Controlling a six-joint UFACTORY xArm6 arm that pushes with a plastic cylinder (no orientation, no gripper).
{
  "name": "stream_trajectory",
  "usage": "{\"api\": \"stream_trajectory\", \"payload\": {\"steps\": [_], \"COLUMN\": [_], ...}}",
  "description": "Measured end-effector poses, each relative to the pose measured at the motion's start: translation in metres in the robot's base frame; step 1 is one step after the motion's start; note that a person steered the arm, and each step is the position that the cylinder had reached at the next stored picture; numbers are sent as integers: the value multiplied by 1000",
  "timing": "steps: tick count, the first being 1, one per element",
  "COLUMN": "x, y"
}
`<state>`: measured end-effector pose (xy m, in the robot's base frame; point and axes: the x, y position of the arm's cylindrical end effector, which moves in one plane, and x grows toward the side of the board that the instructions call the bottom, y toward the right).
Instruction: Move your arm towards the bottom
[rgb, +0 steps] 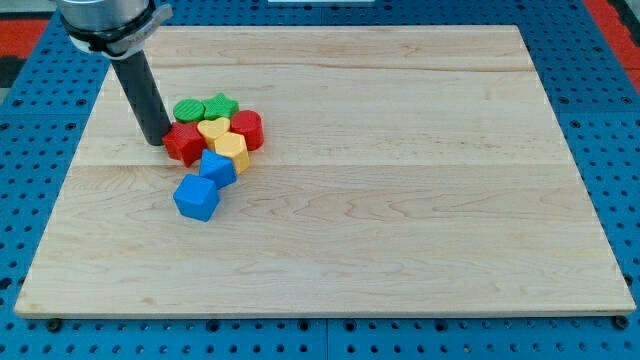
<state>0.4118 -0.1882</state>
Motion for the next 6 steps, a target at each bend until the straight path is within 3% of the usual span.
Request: {"api": "stream_trajectory", "payload": {"steps": [2, 5, 6], "x": [44, 167, 159], "y": [-29, 14, 52]}}
